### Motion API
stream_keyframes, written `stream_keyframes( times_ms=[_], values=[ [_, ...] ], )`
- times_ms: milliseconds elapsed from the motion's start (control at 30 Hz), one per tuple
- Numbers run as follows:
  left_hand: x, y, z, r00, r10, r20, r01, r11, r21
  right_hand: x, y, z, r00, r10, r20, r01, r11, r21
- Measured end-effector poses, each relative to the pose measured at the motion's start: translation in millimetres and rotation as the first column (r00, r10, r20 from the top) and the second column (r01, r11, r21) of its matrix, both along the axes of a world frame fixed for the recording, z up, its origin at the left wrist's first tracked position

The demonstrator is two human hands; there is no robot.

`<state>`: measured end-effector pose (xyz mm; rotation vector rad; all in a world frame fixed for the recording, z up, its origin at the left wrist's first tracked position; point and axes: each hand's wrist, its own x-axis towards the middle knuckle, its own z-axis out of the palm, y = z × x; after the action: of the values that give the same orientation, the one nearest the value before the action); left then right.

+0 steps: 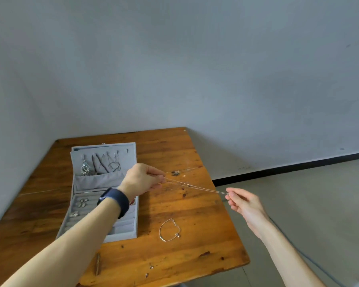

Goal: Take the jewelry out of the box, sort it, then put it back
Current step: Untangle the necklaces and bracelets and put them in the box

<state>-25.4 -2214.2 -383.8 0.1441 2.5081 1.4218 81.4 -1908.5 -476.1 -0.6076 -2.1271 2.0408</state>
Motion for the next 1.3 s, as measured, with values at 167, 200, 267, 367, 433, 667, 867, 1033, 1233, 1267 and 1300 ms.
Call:
stream_keyframes(
  times_ms=[167,200,267,367,433,667,867,1033,1233,1267,1300],
  values=[
    [-51.8,41.0,-26.2,0.960,0.066,-0.272,-0.163,0.922,-0.351,-75.8,8.6,-14.8,0.997,-0.082,0.012,0.079,0.984,0.162],
    [-63.5,46.3,-31.2,0.962,0.115,-0.246,-0.190,0.933,-0.305,-91.7,10.9,-17.0,0.994,-0.104,0.016,0.099,0.976,0.192],
    [-85.6,54.6,-42.5,0.956,0.237,-0.171,-0.267,0.947,-0.179,-122.5,15.5,-21.1,0.991,-0.129,0.027,0.119,0.965,0.236],
    [-112.6,62.5,-63.7,0.933,0.328,-0.146,-0.351,0.920,-0.178,-163.9,17.7,-28.9,0.991,-0.127,0.050,0.110,0.959,0.261],
    [-126.4,62.6,-78.2,0.920,0.353,-0.168,-0.383,0.901,-0.203,-187.8,16.1,-34.1,0.992,-0.111,0.058,0.089,0.951,0.296],
    [-163.8,48.4,-111.3,0.880,0.415,-0.231,-0.472,0.814,-0.337,-244.1,-6.2,-48.2,0.996,-0.053,0.071,0.019,0.907,0.421],
    [-177.1,43.0,-120.4,0.827,0.505,-0.247,-0.562,0.740,-0.368,-266.3,-21.8,-53.3,0.998,-0.046,0.038,0.021,0.868,0.496],
    [-179.3,45.4,-124.6,0.795,0.552,-0.251,-0.606,0.720,-0.338,-272.1,-26.5,-57.6,0.998,-0.066,-0.002,0.056,0.836,0.545],
    [-177.6,46.3,-120.2,0.801,0.551,-0.235,-0.598,0.727,-0.336,-269.6,-28.2,-55.3,0.999,-0.053,0.011,0.038,0.831,0.555],
    [-176.5,46.7,-119.1,0.808,0.541,-0.233,-0.589,0.734,-0.339,-267.5,-28.4,-54.9,0.999,-0.050,0.021,0.029,0.831,0.556],
    [-174.4,47.1,-117.6,0.818,0.526,-0.235,-0.576,0.740,-0.348,-264.1,-28.8,-54.1,0.998,-0.047,0.033,0.021,0.832,0.555]
  ],
)
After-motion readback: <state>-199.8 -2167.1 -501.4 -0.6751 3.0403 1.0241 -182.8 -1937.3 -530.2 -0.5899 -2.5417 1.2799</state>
